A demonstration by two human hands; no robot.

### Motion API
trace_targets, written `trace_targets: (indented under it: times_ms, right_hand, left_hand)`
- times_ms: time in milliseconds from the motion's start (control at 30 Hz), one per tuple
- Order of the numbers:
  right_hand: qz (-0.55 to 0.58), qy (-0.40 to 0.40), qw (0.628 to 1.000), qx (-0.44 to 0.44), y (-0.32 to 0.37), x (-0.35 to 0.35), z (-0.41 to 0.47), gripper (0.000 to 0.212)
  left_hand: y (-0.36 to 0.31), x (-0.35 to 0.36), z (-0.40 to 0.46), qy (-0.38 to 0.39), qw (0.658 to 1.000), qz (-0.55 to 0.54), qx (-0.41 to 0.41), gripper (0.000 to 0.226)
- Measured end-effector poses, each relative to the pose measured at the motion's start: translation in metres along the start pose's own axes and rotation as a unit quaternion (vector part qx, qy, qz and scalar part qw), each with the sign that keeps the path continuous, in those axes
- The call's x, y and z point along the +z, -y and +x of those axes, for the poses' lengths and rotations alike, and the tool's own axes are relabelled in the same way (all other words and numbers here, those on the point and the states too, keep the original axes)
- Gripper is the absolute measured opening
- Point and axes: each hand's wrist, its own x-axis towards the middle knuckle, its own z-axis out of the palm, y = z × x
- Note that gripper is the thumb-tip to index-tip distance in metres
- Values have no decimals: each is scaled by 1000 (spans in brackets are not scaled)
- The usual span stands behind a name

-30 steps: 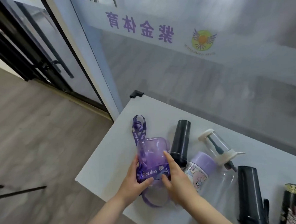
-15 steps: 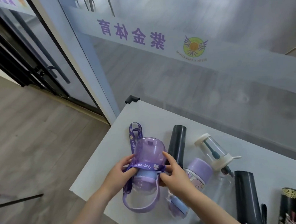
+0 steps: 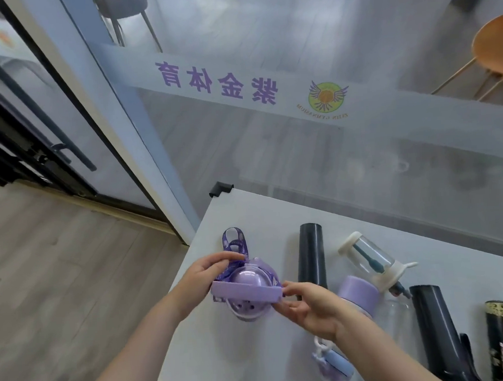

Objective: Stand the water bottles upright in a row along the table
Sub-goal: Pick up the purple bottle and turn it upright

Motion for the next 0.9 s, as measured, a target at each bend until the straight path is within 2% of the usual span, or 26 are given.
trace_targets:
  times_ms: [100,200,300,367,433,533,600,633,667,733,800,900]
  right_hand:
    - [75,-4,997,-13,-3,4,11,16]
    - [82,-17,995,-53,-8,5,15,12]
    - [-10,-65,992,-107,-16,3,14,14]
    - [-102,-120,975,-156,-24,-2,17,20]
    - [-220,-175,929,-239,-34,-12,19,38]
    - [-439,-158,800,-378,-47,-24,17,72]
    - [-526,-130,729,-418,-51,-23,19,87]
    - [-539,-125,716,-425,-52,-20,22,91]
    - [-534,-122,719,-427,-51,-15,25,94]
    - [-490,-103,757,-420,-48,-4,31,89]
    - [-454,-79,787,-409,-45,6,39,75]
    - [-441,-103,791,-412,-36,18,56,54]
  left_hand:
    - [-5,-10,10,26,1000,-2,3,39]
    - [-3,-15,15,29,998,48,27,42]
    - [7,-17,18,22,998,47,31,46]
    - [15,-16,17,-19,999,16,41,43]
    - [23,-10,10,-94,993,-2,77,38]
    - [38,0,-6,-184,966,57,174,43]
    - [55,7,-11,-146,963,86,209,51]
    - [63,12,-11,-96,970,89,206,58]
    - [70,16,-10,-49,975,96,196,67]
    - [75,23,-4,-8,977,115,177,87]
    - [66,23,7,-10,980,103,169,97]
    - [45,14,33,-6,984,73,162,103]
